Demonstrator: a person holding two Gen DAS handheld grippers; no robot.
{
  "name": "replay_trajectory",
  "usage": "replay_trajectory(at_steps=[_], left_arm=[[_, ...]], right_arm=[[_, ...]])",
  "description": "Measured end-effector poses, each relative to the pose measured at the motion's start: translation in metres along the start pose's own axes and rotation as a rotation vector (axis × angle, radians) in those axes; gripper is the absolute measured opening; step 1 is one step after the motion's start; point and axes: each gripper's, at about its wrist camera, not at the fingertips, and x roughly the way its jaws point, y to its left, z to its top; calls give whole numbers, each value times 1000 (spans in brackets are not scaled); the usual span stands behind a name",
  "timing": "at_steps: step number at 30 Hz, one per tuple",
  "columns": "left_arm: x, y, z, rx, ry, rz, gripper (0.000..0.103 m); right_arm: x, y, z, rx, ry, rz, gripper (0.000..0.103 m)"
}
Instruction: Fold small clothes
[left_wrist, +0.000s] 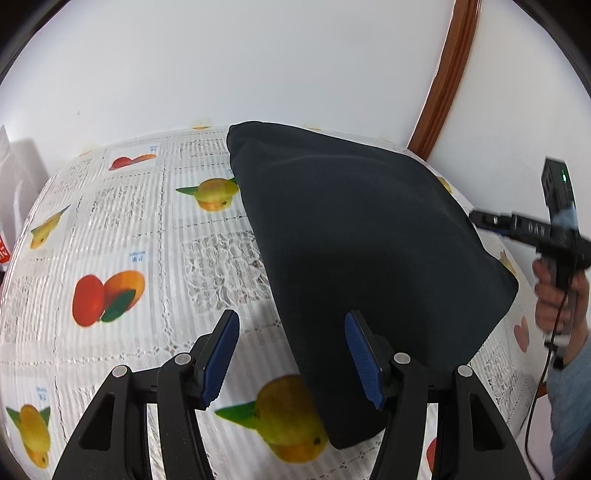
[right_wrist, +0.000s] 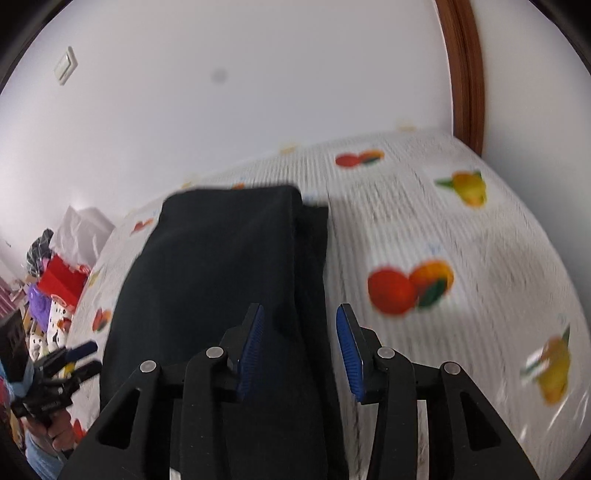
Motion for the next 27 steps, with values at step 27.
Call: replay_trajectory(at_steps=[27], left_arm=[[-14, -13, -22, -4, 19, 21, 57]], right_arm=[[-23, -5, -40, 41, -77, 33, 29]])
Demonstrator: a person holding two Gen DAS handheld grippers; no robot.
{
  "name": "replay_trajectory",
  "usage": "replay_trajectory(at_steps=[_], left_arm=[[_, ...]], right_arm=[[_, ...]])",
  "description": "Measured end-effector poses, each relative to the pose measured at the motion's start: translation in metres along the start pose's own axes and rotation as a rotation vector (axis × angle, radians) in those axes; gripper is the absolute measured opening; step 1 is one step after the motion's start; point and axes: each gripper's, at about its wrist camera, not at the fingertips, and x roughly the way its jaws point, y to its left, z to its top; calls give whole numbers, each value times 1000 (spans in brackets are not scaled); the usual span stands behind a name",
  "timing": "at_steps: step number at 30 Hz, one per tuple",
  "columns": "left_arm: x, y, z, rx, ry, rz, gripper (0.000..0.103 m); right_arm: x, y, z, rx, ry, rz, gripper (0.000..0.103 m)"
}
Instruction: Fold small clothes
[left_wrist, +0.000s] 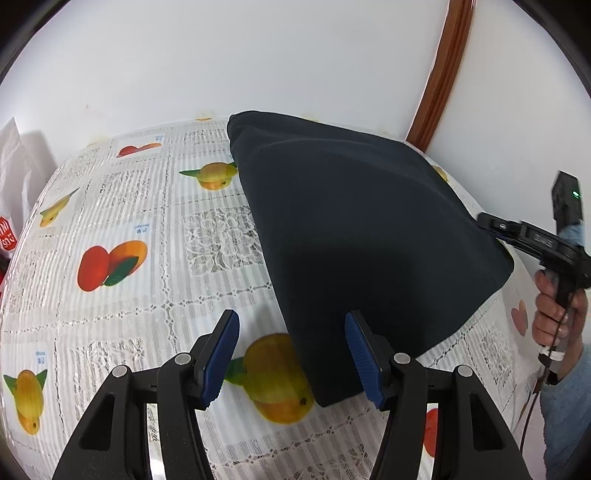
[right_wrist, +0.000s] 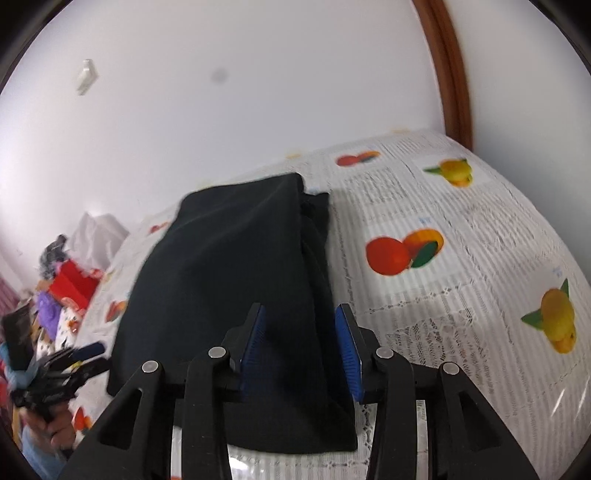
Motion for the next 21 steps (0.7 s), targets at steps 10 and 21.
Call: replay_trajectory(at_steps=[10, 21], left_arm=[[-10, 6, -9, -14, 0, 11, 57], [-23, 3, -38, 23, 7, -11, 57]], right_arm=[[-3, -25, -5, 126, -57, 101, 3], [-43, -23, -35, -31, 26, -166, 18]])
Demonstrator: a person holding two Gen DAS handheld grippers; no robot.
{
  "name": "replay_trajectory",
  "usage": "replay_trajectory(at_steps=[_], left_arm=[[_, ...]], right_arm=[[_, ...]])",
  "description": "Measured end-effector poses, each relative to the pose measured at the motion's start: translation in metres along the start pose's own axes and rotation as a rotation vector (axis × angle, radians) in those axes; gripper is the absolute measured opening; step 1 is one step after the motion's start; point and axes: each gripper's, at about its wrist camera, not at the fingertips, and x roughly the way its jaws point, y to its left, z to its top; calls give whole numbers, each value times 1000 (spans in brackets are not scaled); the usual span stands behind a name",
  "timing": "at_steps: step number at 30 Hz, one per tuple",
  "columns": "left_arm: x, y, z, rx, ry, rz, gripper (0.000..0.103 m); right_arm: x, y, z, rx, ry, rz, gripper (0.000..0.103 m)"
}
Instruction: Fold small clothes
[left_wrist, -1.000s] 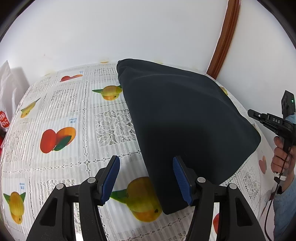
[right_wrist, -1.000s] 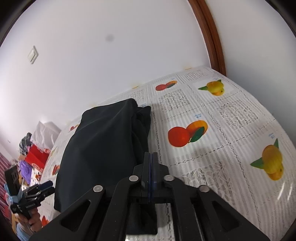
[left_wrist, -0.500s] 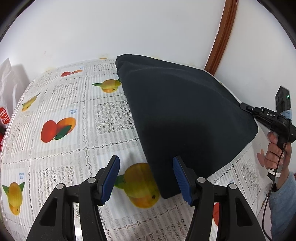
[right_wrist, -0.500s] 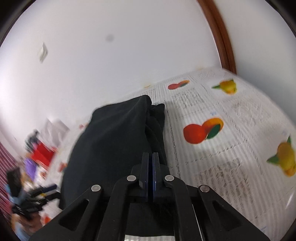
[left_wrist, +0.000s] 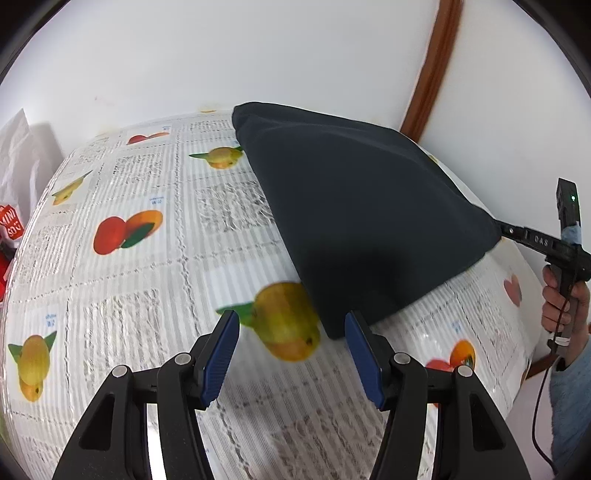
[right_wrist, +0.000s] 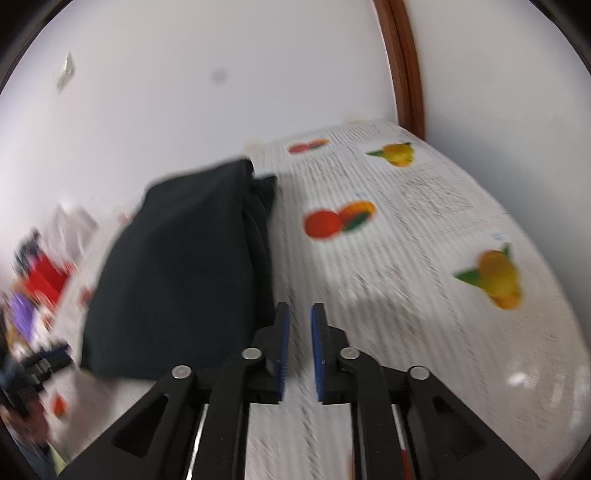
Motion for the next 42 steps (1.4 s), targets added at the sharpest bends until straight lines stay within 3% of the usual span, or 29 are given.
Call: replay_trajectory(at_steps=[2, 5, 11, 17, 19, 21, 22, 24, 33, 37, 42], left_arm=[[0, -4, -5, 11, 2, 7, 57], [0, -11, -8, 26, -7, 10, 57], [5, -37, -6, 98, 1, 47, 54], [17, -68, 0, 211, -10, 127, 53], [19, -71, 3, 216, -20, 133, 44], [16, -70, 5, 215, -48, 160, 24], [12, -66, 7, 207, -67, 148, 18], [4, -56, 5, 171, -87, 123, 16], [6, -42, -5, 119, -39, 44, 23], [12, -45, -12, 142, -3, 33, 31], [20, -49, -10, 151, -1, 64, 31]], right_arm=[[-7, 2, -12, -45, 23, -32, 29], [-11, 3, -26, -76, 41, -40, 32], [12, 18, -29, -39, 73, 56, 32], [26, 25, -22, -6, 61, 79, 33], [28, 27, -20, -9, 59, 77, 33], [30, 27, -20, -6, 53, 80, 32], [31, 28, -20, -10, 51, 84, 25], [31, 30, -21, -22, 47, 88, 21], [29, 28, -22, -32, 42, 82, 25], [29, 28, -24, -31, 39, 80, 27], [33, 32, -19, -32, 39, 85, 23]])
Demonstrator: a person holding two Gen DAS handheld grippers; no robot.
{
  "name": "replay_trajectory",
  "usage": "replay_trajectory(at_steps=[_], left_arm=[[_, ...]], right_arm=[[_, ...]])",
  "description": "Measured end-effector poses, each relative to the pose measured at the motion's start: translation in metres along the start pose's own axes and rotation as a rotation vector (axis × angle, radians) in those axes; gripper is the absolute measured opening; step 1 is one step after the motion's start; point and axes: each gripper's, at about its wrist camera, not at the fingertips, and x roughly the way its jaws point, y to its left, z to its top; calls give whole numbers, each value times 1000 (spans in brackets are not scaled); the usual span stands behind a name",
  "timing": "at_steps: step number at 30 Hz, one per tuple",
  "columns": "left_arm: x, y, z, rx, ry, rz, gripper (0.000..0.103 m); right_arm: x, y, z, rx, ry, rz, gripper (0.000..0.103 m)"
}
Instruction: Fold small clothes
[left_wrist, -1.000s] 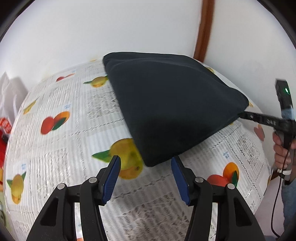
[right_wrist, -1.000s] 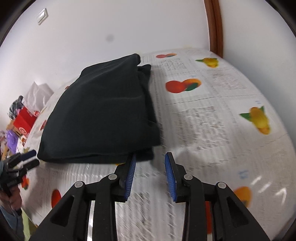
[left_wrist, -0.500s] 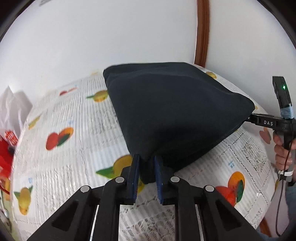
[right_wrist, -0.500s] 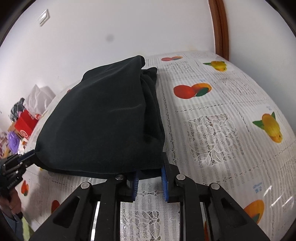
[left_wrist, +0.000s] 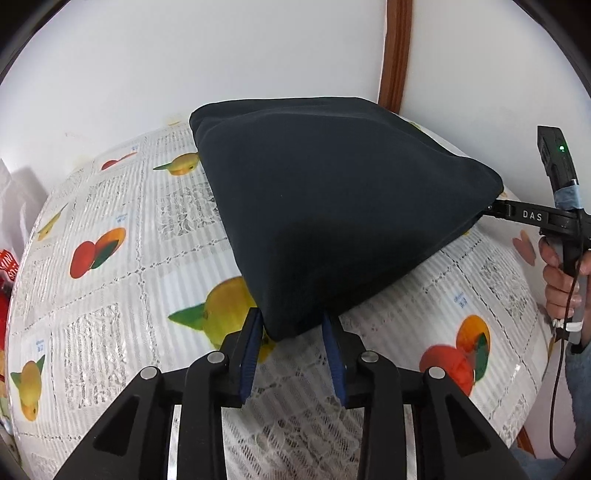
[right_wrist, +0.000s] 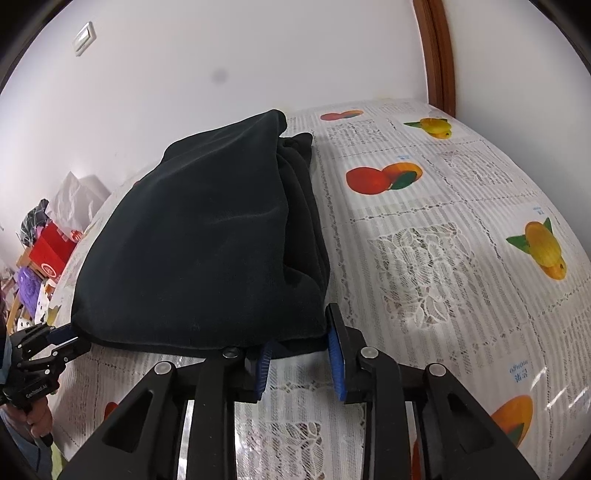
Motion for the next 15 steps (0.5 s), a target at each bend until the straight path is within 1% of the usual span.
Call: replay_trajectory(at_steps=[1, 2, 3, 5, 7, 12, 14, 15], left_arm=[[1, 1, 3, -10, -6, 18, 31], [0, 3, 5, -20, -14, 20, 31], [-1, 5, 7, -37, -27, 11, 27], [-3, 13, 12, -75, -39, -7, 25], [-2, 18, 15, -91, -42, -1, 22], [4, 31, 25, -97, -36, 54, 22], [5, 37, 27, -118, -25, 53, 22], [6, 41, 28, -134, -15, 48, 24]], right_arm=[[0, 2, 1, -9, -2, 1, 19], [1, 3, 2, -16, -8, -3, 16], [1, 5, 4, -23, -11, -7, 15], [3, 7, 8, -32, -16, -9, 13], [8, 7, 13, -29, -17, 1, 13], [27, 14, 31, -26, -18, 17, 13], [36, 19, 39, -28, -16, 20, 13], [38, 20, 42, -28, -11, 20, 14]])
